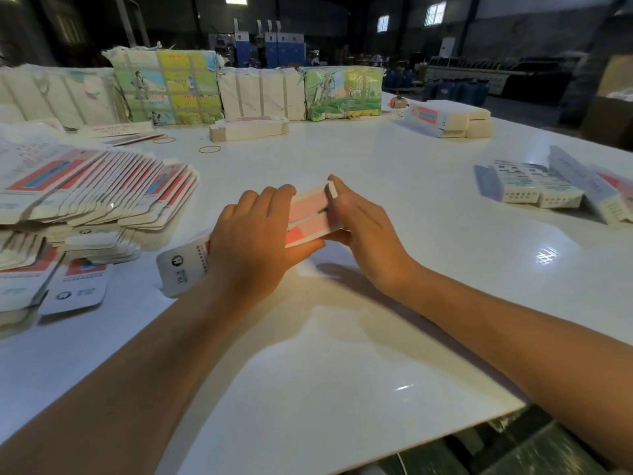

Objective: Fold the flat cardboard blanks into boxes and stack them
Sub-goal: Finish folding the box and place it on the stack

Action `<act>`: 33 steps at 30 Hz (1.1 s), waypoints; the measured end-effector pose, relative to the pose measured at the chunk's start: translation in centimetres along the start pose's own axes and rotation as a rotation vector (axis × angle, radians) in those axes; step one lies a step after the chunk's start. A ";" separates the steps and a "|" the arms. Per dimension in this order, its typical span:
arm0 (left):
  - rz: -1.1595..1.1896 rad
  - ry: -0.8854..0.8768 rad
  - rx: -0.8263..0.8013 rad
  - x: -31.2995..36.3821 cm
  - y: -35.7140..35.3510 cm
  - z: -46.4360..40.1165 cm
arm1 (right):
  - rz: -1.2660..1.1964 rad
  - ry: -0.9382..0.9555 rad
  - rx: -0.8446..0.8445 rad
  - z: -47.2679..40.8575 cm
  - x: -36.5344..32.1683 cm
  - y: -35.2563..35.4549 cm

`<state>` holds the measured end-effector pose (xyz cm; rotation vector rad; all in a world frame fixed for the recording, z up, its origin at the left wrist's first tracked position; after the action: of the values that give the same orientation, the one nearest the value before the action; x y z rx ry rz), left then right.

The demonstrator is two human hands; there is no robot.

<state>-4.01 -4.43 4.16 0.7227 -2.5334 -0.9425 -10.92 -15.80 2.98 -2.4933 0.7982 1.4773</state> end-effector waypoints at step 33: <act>-0.077 -0.055 0.036 0.4 -0.1 0.0 | 0.570 0.185 -0.026 0.6 -0.4 -0.1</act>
<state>-4.31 -4.70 4.17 0.8211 -2.5927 -0.9561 -11.49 -15.39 2.97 -2.5727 1.6386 1.4021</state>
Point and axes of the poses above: each hand's wrist, its own z-axis away from the middle knuckle, its own y-axis out of the back of the hand, x = y × z, the point moved 5 cm from there along -z, towards the middle knuckle, and after that the axes turned 9 degrees about y, right-handed, at the moved point
